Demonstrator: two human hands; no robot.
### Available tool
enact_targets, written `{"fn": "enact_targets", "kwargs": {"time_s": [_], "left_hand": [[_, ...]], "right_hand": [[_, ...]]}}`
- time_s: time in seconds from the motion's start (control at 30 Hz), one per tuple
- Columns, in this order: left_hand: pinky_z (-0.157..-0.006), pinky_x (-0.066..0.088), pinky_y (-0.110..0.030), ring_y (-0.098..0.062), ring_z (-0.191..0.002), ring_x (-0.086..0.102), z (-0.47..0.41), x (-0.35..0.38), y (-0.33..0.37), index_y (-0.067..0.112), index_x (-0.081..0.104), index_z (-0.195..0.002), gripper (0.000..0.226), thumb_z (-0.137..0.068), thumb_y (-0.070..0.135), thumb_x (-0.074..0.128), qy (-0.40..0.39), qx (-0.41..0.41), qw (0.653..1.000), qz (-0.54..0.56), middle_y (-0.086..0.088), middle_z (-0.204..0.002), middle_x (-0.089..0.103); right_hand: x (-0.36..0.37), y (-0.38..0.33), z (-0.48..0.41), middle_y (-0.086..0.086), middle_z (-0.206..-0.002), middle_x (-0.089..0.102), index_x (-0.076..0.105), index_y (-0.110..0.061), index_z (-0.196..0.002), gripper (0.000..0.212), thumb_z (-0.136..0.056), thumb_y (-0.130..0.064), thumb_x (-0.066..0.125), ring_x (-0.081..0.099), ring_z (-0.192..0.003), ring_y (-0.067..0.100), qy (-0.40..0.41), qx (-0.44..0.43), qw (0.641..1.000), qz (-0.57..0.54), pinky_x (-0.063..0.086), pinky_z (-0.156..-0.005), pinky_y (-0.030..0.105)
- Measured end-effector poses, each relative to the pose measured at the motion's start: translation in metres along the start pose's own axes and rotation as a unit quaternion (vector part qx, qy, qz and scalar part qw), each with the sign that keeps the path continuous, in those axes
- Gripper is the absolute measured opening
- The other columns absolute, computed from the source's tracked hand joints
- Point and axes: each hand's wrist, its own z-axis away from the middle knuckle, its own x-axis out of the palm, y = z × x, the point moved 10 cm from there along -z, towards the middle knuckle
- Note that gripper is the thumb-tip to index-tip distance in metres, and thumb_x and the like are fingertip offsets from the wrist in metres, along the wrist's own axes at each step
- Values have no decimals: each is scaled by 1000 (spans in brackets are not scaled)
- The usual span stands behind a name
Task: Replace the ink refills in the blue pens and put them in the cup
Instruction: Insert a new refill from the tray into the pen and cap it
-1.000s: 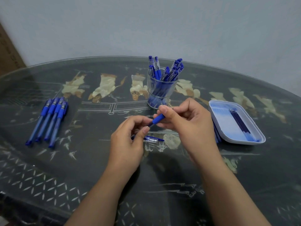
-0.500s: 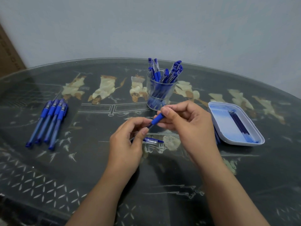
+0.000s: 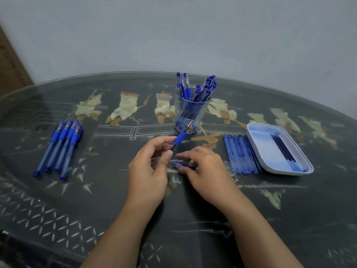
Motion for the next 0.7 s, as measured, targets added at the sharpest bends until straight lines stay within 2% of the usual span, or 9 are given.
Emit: {"fn": "enact_targets", "kwargs": {"time_s": [0.1, 0.17, 0.2, 0.27, 0.33, 0.37, 0.7], "left_hand": [[-83, 46, -9, -4, -95, 63, 0, 1, 3, 39, 66, -100, 47, -89, -7, 59, -8, 8, 1000, -7, 17, -94, 67], [-81, 44, -8, -2, -95, 63, 1, 2, 4, 38, 66, -99, 46, -90, -6, 59, -13, 9, 1000, -9, 17, -94, 67], [-81, 44, -7, -2, -95, 63, 1, 2, 4, 39, 66, -99, 47, -90, -6, 59, -14, 9, 1000, -9, 16, -93, 67], [-81, 44, -8, -3, -94, 63, 2, 3, 4, 40, 67, -100, 48, -90, -6, 59, -19, 10, 1000, -8, 11, -93, 68], [-81, 44, -9, -5, -94, 63, 2, 5, 4, 38, 68, -101, 47, -90, -6, 59, -25, 18, 999, -13, 8, -94, 68], [-81, 45, -9, -6, -94, 63, 2, 6, 3, 37, 69, -102, 46, -90, -6, 60, -28, 21, 999, -15, 6, -94, 68], [-82, 47, -13, -9, -95, 65, 1, 9, 1, 31, 71, -102, 43, -89, -8, 61, -37, 26, 999, -6, 6, -96, 70]], "right_hand": [[-17, 3, -1, -5, -95, 65, 73, -20, -115, 25, -92, -14, 67, 55, -88, 6, 68, 15, 997, -23, 40, -84, 17], [-38, 19, -1, -3, -93, 69, 63, -28, -128, 34, -96, -16, 61, 61, -85, 6, 114, 92, 979, -139, 46, -78, 18], [-48, 25, 1, -3, -87, 68, 58, -30, -131, 38, -97, -14, 60, 63, -80, 7, 137, 120, 957, -226, 49, -74, 17], [-74, 26, 5, -1, -80, 68, 60, -24, -127, 36, -96, -5, 59, 68, -78, 11, 207, 118, 885, -401, 55, -72, 21], [-92, 19, 9, 5, -83, 72, 66, -15, -115, 27, -93, 0, 61, 73, -85, 22, 242, 90, 827, -499, 59, -77, 30], [-95, 13, 10, 9, -86, 74, 67, -14, -112, 24, -92, -1, 63, 73, -88, 26, 241, 77, 820, -513, 60, -79, 34], [-88, -9, 5, 9, -87, 76, 72, -18, -105, 25, -87, -2, 70, 74, -85, 23, 197, 46, 878, -433, 60, -80, 39]]}}
